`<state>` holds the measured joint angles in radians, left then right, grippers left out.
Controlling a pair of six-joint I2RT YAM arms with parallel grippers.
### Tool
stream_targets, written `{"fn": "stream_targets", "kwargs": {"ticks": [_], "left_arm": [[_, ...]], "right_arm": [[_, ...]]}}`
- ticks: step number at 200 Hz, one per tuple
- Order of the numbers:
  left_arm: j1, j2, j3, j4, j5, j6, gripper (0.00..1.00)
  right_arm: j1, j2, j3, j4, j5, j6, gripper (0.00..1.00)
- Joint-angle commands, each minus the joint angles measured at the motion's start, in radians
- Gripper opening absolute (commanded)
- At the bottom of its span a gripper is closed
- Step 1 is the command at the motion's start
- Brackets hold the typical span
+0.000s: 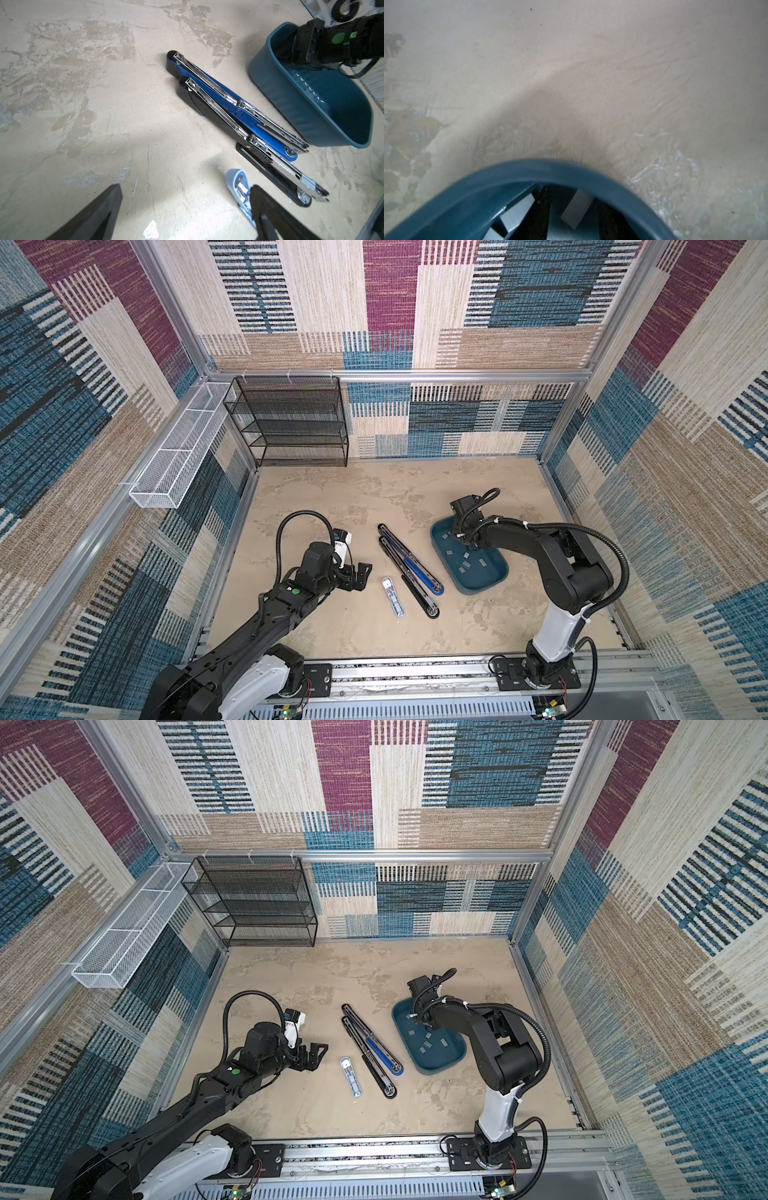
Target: Load the staples into the stapler
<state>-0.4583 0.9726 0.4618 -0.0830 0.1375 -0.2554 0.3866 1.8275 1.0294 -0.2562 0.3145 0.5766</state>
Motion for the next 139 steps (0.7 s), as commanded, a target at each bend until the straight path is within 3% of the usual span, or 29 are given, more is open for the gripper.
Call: {"fn": "stream_targets", "kwargs": {"ticks": [1,139], "left_arm": [[0.002,-0.001,0.002,0.011,0.002,0.022,0.99],[0.001,0.003,0.003,0.012,0.001,0.022,0.99]], "right_arm": [[0.000,0.016,0.007,-0.004,-0.006,-0.001,0.34],[0.000,0.043,0.023,-0.021,-0.012,-0.026,0.17]]}}
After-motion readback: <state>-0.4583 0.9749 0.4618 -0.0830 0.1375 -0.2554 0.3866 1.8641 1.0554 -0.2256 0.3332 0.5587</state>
